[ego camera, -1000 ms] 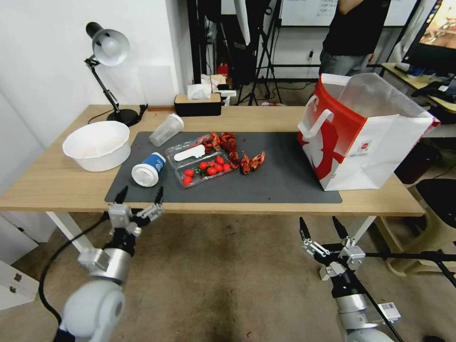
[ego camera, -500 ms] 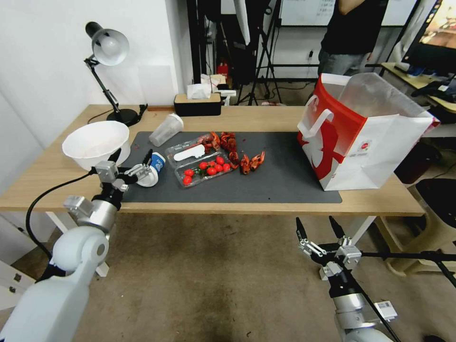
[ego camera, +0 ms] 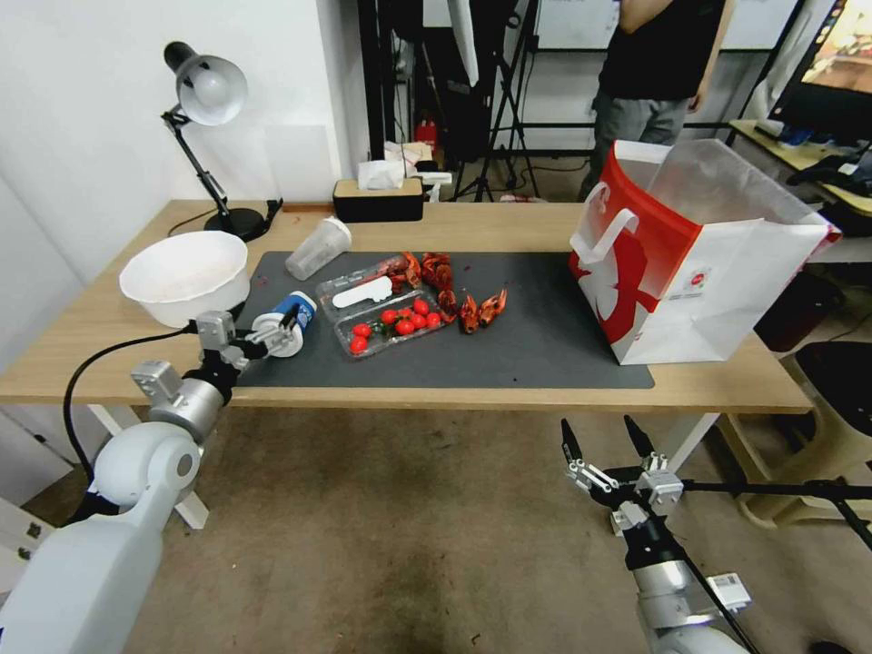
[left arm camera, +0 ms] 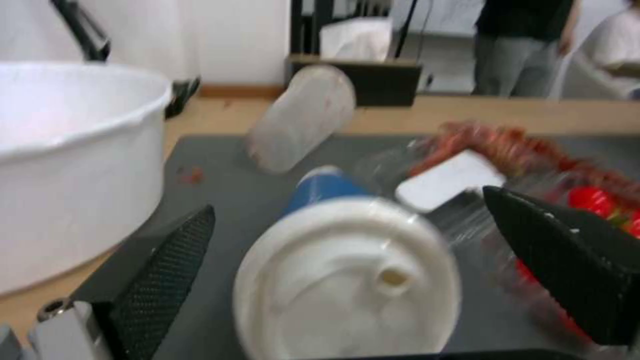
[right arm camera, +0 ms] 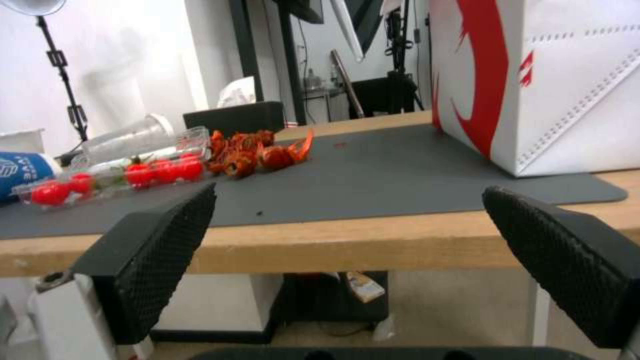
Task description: Pick up the trash from the table and place it into the takeout bag.
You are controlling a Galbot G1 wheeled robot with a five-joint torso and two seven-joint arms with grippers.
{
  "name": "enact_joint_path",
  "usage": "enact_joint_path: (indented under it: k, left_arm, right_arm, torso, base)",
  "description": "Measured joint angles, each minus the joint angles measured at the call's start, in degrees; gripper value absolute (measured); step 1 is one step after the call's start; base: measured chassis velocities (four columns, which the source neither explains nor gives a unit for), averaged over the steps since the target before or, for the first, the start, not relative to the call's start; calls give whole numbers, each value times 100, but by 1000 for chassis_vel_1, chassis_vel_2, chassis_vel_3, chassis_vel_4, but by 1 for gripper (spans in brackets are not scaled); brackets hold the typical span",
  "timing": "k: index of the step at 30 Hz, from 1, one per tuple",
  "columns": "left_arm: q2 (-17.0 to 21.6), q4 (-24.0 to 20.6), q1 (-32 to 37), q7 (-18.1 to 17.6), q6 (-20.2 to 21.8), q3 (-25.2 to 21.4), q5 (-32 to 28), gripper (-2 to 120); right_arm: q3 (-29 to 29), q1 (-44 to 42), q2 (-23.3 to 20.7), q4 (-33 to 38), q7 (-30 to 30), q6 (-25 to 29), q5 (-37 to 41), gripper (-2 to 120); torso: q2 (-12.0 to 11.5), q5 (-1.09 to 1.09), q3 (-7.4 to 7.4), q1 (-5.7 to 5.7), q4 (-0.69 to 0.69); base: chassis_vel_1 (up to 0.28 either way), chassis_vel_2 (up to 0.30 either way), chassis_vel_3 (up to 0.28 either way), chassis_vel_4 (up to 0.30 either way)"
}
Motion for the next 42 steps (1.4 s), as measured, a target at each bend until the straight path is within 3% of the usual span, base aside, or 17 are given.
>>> enact_joint_path:
  k: [3, 10, 28, 31, 32, 40, 42]
  left_arm:
    - [19, -3, -61, -222, 350, -3, 28, 100]
    - [54, 14, -106, -274, 690, -15, -277, 100]
    - [-37, 178, -220, -153, 673, 75, -480, 100]
    - [-37, 178, -205, -159, 675, 79, -514, 93]
    - [-37, 174, -187, -185, 679, 81, -565, 85]
    - [-31, 163, -145, -259, 691, 68, -821, 70]
    - [-29, 126, -110, -108, 518, 62, -956, 63]
  right_arm:
    - [-50, 20, 8, -37, 7, 1, -29, 100]
    - [-55, 28, 9, -55, 21, 3, -45, 100]
    - [-108, 79, -95, -54, 167, -69, -94, 100]
    - [-130, 94, -99, -54, 177, -79, -94, 100]
    - [-162, 105, -99, -55, 186, -83, -99, 100]
    - [-219, 112, -93, -59, 203, -86, -130, 100]
    - [-222, 113, -95, -59, 205, -87, -134, 100]
  torso:
    - [0, 1, 0, 0, 0]
    - [1, 0, 0, 0, 0]
    - [1, 0, -1, 0, 0]
    - [1, 0, 0, 0, 0]
    - [1, 1, 0, 0, 0]
    - [1, 2, -1, 0, 1]
    - [1, -3, 0, -1, 0]
  base:
    - [0, 0, 0, 0]
    - [0, 0, 0, 0]
    - [0, 0, 0, 0]
    - [0, 0, 0, 0]
    - [0, 0, 0, 0]
    - [0, 0, 0, 0]
    - [0, 0, 0, 0]
